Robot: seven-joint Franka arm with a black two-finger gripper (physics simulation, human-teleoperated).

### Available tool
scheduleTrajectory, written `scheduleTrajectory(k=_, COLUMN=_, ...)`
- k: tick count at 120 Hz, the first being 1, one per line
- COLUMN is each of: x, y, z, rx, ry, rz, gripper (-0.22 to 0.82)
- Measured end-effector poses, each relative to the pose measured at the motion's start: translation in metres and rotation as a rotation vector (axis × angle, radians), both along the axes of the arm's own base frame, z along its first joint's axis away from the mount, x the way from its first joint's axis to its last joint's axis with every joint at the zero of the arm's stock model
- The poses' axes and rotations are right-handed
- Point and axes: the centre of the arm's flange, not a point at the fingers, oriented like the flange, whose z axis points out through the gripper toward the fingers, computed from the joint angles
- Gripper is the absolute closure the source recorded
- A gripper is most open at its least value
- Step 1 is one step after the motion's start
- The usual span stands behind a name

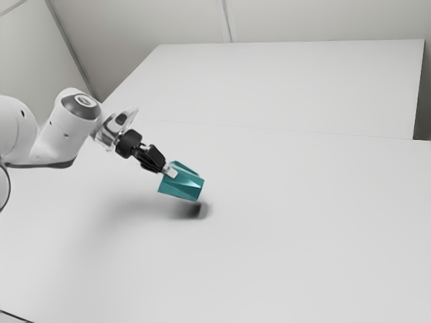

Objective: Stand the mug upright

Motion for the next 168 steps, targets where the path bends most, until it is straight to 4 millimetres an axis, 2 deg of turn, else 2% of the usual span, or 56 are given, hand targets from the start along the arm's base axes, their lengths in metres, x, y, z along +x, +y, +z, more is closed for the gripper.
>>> scheduleTrajectory(k=38, x=0.011, y=-0.014, z=0.039, rx=0.212, ry=-0.025, rz=-0.097, gripper=0.78)
scheduleTrajectory(k=83, x=0.025, y=-0.031, z=0.062, rx=0.429, ry=-0.025, rz=-0.162, gripper=0.78)
scheduleTrajectory(k=115, x=0.028, y=-0.04, z=0.064, rx=0.583, ry=-0.01, rz=-0.206, gripper=0.78)
scheduleTrajectory(k=130, x=0.032, y=-0.04, z=0.072, rx=0.652, ry=-0.022, rz=-0.218, gripper=0.78)
scheduleTrajectory(k=168, x=0.035, y=-0.046, z=0.065, rx=0.778, ry=-0.006, rz=-0.254, gripper=0.78)
